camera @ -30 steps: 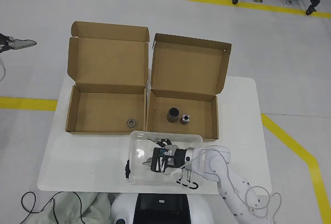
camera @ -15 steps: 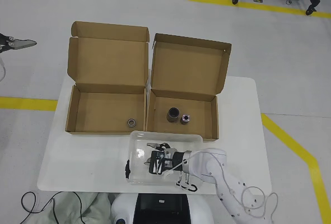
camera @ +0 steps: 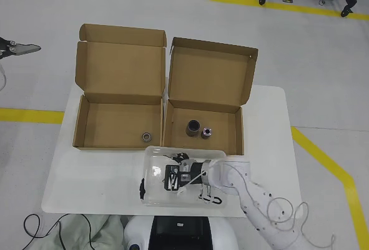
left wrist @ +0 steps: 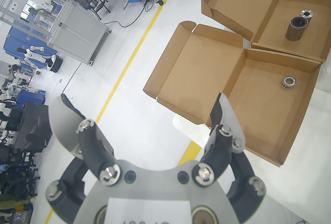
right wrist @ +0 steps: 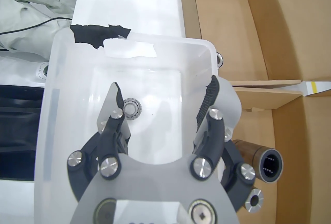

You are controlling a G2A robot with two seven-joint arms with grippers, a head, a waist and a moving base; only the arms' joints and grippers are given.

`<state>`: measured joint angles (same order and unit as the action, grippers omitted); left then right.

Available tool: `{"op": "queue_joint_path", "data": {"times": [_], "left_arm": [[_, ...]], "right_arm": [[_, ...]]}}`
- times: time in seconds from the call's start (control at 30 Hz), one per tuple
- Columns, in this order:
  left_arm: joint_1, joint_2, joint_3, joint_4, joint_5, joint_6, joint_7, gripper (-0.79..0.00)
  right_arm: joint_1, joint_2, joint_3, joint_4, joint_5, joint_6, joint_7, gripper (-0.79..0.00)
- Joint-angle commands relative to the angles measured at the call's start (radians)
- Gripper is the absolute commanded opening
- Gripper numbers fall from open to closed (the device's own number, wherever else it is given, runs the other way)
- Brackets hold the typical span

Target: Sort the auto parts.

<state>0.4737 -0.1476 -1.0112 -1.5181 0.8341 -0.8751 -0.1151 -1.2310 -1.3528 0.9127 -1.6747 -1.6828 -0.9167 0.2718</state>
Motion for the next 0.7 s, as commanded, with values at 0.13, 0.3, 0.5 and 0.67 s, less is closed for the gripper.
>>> {"op": "queue_joint_path", "data": {"times": [0.13,0.3,0.5,0.67], "left_arm": [[0.000,0.000,0.000,0.000,0.000,0.000,0.000,0.000],[0.000,0.000,0.000,0.000,0.000,0.000,0.000,0.000],[0.000,0.000,0.000,0.000,0.000,0.000,0.000,0.000],[0.000,0.000,0.000,0.000,0.000,0.000,0.000,0.000]], "right_arm": [[0.054,-0.006,-0.050,0.097,-0.019,0.009,-0.022,-0.191],[0.090,-0.011,-0.092,0.177,-0.052,0.023,-0.060,-0.182],[0.110,-0.012,-0.122,0.222,-0.074,0.036,-0.109,-0.172],[0.117,-0.010,-0.136,0.240,-0.092,0.042,-0.122,-0.172]]}}
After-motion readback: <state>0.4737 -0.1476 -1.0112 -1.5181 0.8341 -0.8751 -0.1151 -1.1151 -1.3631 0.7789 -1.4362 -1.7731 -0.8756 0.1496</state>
